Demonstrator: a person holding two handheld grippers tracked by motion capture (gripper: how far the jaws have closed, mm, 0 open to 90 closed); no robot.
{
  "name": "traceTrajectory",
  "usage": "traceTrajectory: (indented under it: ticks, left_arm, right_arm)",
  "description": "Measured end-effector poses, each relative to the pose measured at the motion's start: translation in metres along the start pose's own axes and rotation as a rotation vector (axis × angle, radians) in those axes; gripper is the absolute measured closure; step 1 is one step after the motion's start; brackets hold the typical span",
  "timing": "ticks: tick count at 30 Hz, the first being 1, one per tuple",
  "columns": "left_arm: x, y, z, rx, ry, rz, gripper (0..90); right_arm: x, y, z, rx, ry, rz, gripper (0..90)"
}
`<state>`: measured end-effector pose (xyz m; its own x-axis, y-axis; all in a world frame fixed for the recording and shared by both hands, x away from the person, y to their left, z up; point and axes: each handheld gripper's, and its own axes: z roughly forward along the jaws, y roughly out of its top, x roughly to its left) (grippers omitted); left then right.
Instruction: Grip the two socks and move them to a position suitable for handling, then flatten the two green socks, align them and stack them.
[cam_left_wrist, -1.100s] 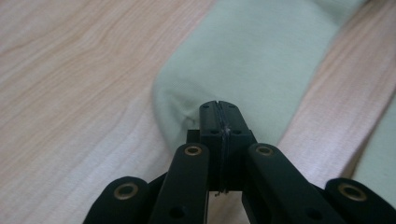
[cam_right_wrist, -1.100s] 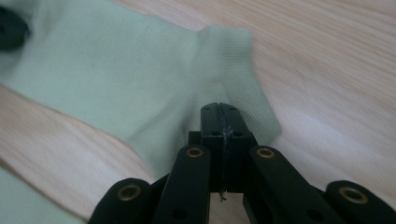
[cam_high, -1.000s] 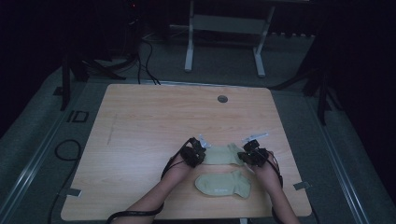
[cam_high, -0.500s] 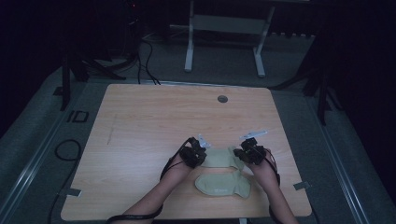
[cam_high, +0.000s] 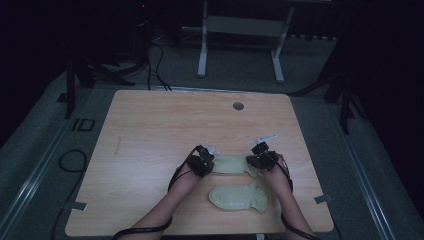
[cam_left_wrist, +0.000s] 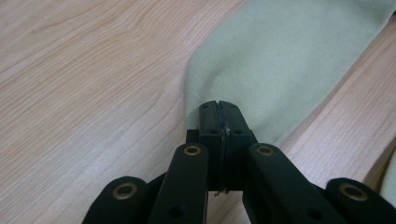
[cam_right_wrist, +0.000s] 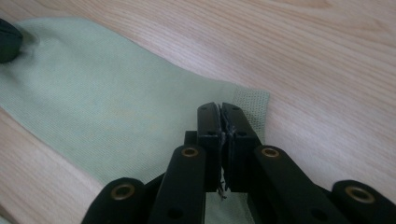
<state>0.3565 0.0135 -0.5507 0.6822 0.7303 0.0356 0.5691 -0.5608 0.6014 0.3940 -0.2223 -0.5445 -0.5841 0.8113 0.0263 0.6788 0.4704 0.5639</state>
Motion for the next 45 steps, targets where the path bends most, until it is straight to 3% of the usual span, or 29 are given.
traceTrajectory:
  ticks: [5, 8, 10, 13, 20, 24, 28, 34, 39, 42, 45]
  left_arm:
    - [0.002, -0.001, -0.002, 0.004, 0.006, -0.006, 88.7]
    - [0.002, -0.001, -0.004, -0.005, -0.02, -0.008, 86.9]
    - [-0.001, 0.0, -0.008, -0.013, -0.041, 0.026, 75.3]
    - [-0.004, 0.003, -0.016, -0.025, -0.072, 0.024, 54.5]
    - [-0.007, -0.003, -0.035, -0.064, -0.084, -0.026, 44.9]
    - [-0.008, -0.011, -0.047, -0.069, -0.089, -0.03, 42.8]
    - [-0.014, -0.02, -0.057, -0.055, -0.087, 0.013, 42.6]
    - [-0.023, -0.031, -0.067, -0.03, -0.11, 0.015, 41.4]
    - [-0.032, -0.034, -0.064, 0.012, -0.132, 0.033, 40.7]
    - [-0.043, -0.037, -0.059, 0.035, -0.147, 0.064, 40.8]
    - [-0.049, -0.04, -0.053, 0.038, -0.159, 0.057, 42.0]
  right_arm:
    - [0.003, 0.006, 0.003, 0.011, -0.002, -0.003, 86.4]
    - [0.003, 0.007, 0.003, 0.019, 0.016, 0.009, 80.7]
    - [0.005, 0.008, -0.001, 0.019, 0.04, 0.018, 76.3]
    - [0.01, 0.009, -0.008, 0.007, 0.052, -0.006, 67.6]
    - [0.015, 0.006, -0.029, -0.032, 0.066, -0.036, 55.7]
    - [0.018, -0.002, -0.047, -0.05, 0.06, -0.063, 55.1]
    - [0.018, -0.015, -0.064, -0.06, 0.066, -0.062, 55.1]
    - [0.017, -0.04, -0.081, -0.064, 0.057, -0.061, 57.9]
    - [0.011, -0.054, -0.085, -0.049, 0.056, -0.036, 61.2]
    - [0.012, -0.068, -0.084, -0.029, 0.072, -0.032, 62.3]
    - [0.016, -0.079, -0.081, -0.009, 0.084, -0.024, 62.3]
